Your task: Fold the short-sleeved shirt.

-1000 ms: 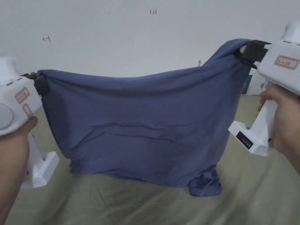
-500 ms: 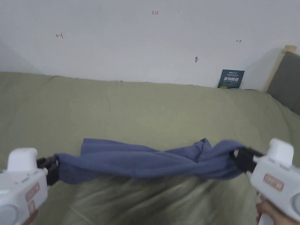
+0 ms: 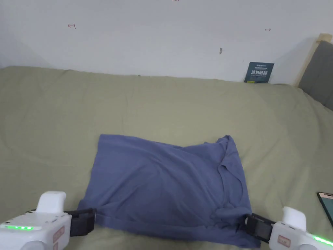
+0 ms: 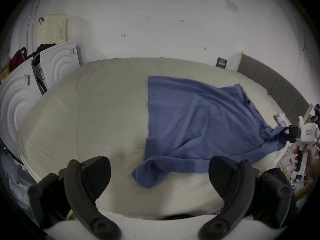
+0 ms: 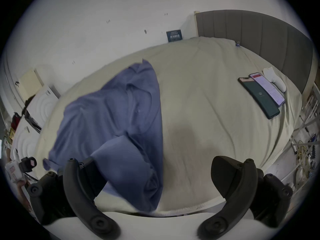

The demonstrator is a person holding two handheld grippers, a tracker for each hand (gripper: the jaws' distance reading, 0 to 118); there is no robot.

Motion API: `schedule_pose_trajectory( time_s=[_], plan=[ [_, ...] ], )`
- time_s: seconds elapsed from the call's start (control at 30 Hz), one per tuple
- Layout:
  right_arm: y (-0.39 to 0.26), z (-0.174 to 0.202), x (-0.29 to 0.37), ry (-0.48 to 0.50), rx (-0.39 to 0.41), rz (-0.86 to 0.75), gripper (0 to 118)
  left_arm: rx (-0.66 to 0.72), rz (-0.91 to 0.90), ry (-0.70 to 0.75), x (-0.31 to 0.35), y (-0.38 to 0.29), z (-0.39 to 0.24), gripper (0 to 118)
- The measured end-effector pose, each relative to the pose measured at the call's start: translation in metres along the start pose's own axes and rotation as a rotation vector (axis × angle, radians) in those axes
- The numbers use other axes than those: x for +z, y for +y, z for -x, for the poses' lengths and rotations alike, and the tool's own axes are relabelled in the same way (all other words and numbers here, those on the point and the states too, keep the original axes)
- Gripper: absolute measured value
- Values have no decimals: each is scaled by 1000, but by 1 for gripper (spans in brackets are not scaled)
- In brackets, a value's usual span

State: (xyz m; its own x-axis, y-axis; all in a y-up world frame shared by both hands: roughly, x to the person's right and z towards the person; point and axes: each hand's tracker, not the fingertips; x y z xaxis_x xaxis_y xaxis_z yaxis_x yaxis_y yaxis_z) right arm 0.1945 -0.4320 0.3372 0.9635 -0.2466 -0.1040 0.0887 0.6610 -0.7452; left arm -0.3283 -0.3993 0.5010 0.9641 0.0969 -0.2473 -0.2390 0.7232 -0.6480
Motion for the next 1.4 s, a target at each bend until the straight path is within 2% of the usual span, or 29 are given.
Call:
schedule_pose_trajectory(
  time_s=[0.03, 0.17, 0.23, 0.27, 0.3, 0.33, 0.37, 0.4, 0.43, 0.47, 0.5, 0.57, 0.63, 0.73, 0.77, 0.8, 0.83, 0.87, 0.9, 1.07, 1.17, 1.2, 1.23, 1.27, 1.3, 1.37, 1.4],
  plan=[
    [1, 3, 20, 4, -6, -10, 116, 1, -7, 2, 19, 2, -1, 117],
    [-11, 14, 94, 133, -91, -106, 116, 44, -53, -37, 82, -11, -10, 118],
    [-23, 17, 115, 137, -70, -70, 114, 61, -33, -29, 99, -24, -13, 117],
    [-30, 20, 122, 146, -50, -64, 107, 65, -30, -17, 102, -32, -16, 114],
    [-39, 22, 128, 146, -26, -64, 70, 71, -12, -6, 103, -38, -15, 93],
    [-45, 25, 133, 143, -7, -70, 18, 61, -20, -13, 101, -37, -16, 43],
    [-49, 30, 132, 83, 53, -54, 0, -4, 58, -21, 100, -34, -21, 0],
    [-55, 35, 128, 10, 99, -16, 0, -21, 43, 23, 97, -37, -25, 0],
    [-57, 36, 124, 15, 129, -53, 0, 1, -2, 51, 95, -36, -28, 0],
    [-57, 36, 120, 76, 115, -28, 0, -29, 32, 38, 92, -33, -26, 0],
    [-57, 37, 117, 79, 98, -14, 0, -31, 52, 5, 88, -31, -25, 0],
    [-57, 37, 122, 61, 107, -20, 0, -18, 52, 9, 84, -27, -25, 0],
    [-54, 40, 116, 18, 156, -25, 0, -36, 61, 9, 77, -25, -22, 0],
    [-49, 40, 116, 38, 150, -20, 0, -77, 99, -9, 60, -19, -18, 0],
    [-47, 40, 114, 38, 150, -20, 0, -102, 120, -21, 53, -18, -15, 6],
    [-45, 40, 111, 41, 150, -17, 0, -111, 127, -35, 41, -15, -11, 51],
    [-45, 40, 113, 42, 149, -15, 0, -112, 155, -53, 28, -13, -6, 102],
    [-44, 40, 111, 42, 148, -12, 0, -112, 187, -47, 24, -11, 0, 118],
    [-43, 41, 109, 44, 147, -8, 0, -123, 136, -11, 16, -8, 3, 113],
    [-43, 43, 101, 39, 144, 13, 0, -192, 217, 48, -47, 1, 13, 113],
    [-40, 43, 95, 22, 149, 30, 0, -223, 238, 45, -71, 3, 12, 104],
    [-39, 44, 93, 13, 155, 32, 0, -234, 235, 41, -77, 4, 11, 93],
    [-37, 45, 92, 2, 163, 34, 0, -238, 233, 27, -81, 5, 10, 74],
    [-35, 46, 90, -18, 177, 35, 0, -235, 245, 22, -84, 8, 10, 45],
    [-34, 47, 88, -41, 197, 34, 0, -222, 255, 17, -85, 8, 8, 11],
    [-29, 48, 84, -42, 226, 30, 5, -217, 233, 11, -81, 8, 0, 6],
    [-28, 48, 81, -44, 236, 28, 40, -222, 239, 7, -79, 9, -2, 5]
  ],
)
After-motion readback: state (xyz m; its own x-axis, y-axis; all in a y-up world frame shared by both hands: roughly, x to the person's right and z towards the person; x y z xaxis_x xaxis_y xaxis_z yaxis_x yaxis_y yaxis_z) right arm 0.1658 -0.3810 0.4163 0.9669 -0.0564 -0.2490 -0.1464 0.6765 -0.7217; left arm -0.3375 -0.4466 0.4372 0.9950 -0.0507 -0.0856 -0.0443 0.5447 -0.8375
